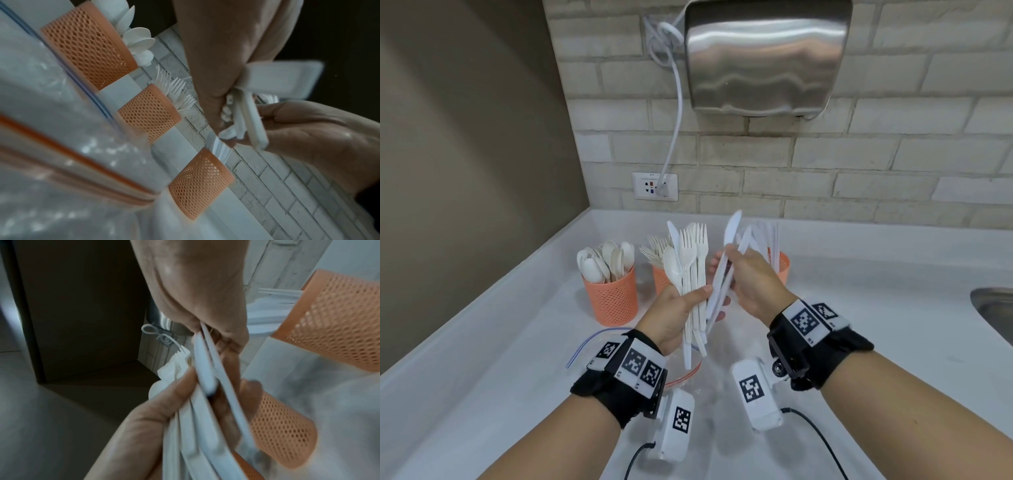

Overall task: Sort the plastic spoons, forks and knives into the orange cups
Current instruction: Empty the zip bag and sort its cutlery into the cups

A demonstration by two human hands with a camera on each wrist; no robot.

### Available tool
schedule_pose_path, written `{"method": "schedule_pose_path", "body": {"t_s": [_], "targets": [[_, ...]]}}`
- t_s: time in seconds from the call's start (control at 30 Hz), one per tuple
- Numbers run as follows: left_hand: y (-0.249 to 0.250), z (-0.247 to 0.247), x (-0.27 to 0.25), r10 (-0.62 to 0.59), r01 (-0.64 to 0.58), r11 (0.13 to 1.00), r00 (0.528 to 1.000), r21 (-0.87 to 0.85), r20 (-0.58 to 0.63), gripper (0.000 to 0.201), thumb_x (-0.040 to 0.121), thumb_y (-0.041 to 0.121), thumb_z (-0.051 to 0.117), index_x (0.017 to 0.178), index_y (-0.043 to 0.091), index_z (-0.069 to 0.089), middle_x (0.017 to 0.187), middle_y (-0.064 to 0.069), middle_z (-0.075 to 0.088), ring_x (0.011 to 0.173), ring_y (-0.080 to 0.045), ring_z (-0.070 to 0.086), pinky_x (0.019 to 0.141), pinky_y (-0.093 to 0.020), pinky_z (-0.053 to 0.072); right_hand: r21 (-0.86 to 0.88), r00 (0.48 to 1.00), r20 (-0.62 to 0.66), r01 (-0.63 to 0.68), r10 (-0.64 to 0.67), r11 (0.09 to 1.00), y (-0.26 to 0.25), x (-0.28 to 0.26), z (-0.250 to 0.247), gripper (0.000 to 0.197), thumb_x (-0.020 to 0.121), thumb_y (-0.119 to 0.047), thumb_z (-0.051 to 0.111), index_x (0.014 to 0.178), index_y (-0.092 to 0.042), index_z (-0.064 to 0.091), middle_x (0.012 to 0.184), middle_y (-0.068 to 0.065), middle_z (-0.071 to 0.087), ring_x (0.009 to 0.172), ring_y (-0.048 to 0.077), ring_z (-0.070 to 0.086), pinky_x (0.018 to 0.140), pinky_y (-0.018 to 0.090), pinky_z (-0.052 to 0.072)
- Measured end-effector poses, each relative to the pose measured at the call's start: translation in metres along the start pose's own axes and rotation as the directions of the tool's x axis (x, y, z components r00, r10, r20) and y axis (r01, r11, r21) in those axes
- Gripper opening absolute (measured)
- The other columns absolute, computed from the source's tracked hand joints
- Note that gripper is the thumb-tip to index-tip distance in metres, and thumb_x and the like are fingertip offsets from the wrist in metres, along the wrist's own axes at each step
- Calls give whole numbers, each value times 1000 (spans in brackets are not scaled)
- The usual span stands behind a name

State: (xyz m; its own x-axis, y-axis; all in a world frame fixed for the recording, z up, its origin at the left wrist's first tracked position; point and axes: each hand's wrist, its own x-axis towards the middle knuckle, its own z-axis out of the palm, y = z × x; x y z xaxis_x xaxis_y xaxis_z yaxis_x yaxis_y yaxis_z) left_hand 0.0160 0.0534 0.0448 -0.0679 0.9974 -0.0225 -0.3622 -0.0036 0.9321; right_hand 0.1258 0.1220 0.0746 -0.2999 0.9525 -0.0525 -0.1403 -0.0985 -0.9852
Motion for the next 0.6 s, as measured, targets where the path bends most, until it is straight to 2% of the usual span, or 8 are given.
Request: {"method": "schedule_pose_path", "body": {"t_s": [0.1, 0.17, 0.2, 0.27, 0.37, 0.43, 0.53, 0.6], "targets": [[-3, -3, 2, -8, 10, 1000, 999, 29, -48, 11, 91, -4, 49, 100, -1, 54, 89, -15, 60, 70, -20, 70, 66, -32, 59, 81, 985, -113, 138, -129, 987, -17, -1, 1, 31, 101, -26, 34, 78, -13, 49, 62, 2, 48, 46, 10, 48, 49, 21, 44], [-4, -3, 2, 9, -4, 996, 998, 93, -60, 11, 91, -4, 50, 98, 3, 55, 91, -9, 61, 62, -14, 68, 60, -27, 57, -42, 976, -13, 216, -216, 976, -24, -5, 5, 25, 99, -28, 41, 82, -12, 50, 56, -2, 42, 37, 5, 38, 39, 18, 34], [-4, -3, 2, 23, -14, 991, 998, 131, -65, 12, 91, -3, 51, 99, 4, 56, 90, -7, 62, 57, -12, 65, 56, -24, 54, -142, 965, 57, 260, -255, 955, -25, -8, 9, 21, 96, -28, 48, 84, -11, 52, 54, -5, 42, 36, 2, 38, 40, 18, 32], [-5, 0, 2, 65, -51, 975, 996, 214, -58, 9, 90, -1, 54, 97, 4, 56, 78, -5, 60, 48, -10, 51, 49, -22, 46, -331, 928, 165, 372, -335, 867, -20, -12, 17, 16, 87, -27, 63, 86, -11, 56, 54, -8, 47, 43, 2, 47, 47, 20, 41], [-9, 1, 4, 139, -108, 919, 989, 379, -56, 4, 90, 3, 56, 93, 7, 55, 66, -4, 46, 47, -9, 40, 46, -21, 39, -458, 917, 118, 390, -380, 799, -12, -10, 24, 24, 80, -28, 71, 93, -15, 55, 59, -7, 50, 56, 11, 53, 66, 35, 50], [-11, 0, 6, 193, -122, 859, 977, 497, -93, 14, 89, 6, 58, 102, 6, 53, 66, -3, 44, 49, -8, 42, 46, -19, 39, -481, 909, 84, 397, -409, 782, -11, -8, 23, 27, 82, -28, 69, 99, -13, 56, 60, -6, 48, 55, 11, 50, 62, 31, 47], [-13, -2, 8, 257, -124, 770, 958, 626, -127, 34, 88, 10, 60, 118, 9, 46, 73, 3, 46, 62, -13, 47, 56, -17, 43, -516, 883, 119, 446, -455, 731, -14, -8, 23, 22, 88, -26, 61, 103, -10, 59, 61, -3, 49, 56, 13, 48, 56, 22, 43], [-14, -2, 7, 278, -116, 729, 951, 675, -137, 41, 87, 12, 61, 123, 11, 44, 81, 4, 50, 77, -18, 51, 71, -29, 45, -531, 883, 141, 450, -448, 718, -17, -4, 23, 20, 90, -23, 57, 98, -6, 64, 61, -3, 51, 54, 10, 48, 50, 11, 39]]}}
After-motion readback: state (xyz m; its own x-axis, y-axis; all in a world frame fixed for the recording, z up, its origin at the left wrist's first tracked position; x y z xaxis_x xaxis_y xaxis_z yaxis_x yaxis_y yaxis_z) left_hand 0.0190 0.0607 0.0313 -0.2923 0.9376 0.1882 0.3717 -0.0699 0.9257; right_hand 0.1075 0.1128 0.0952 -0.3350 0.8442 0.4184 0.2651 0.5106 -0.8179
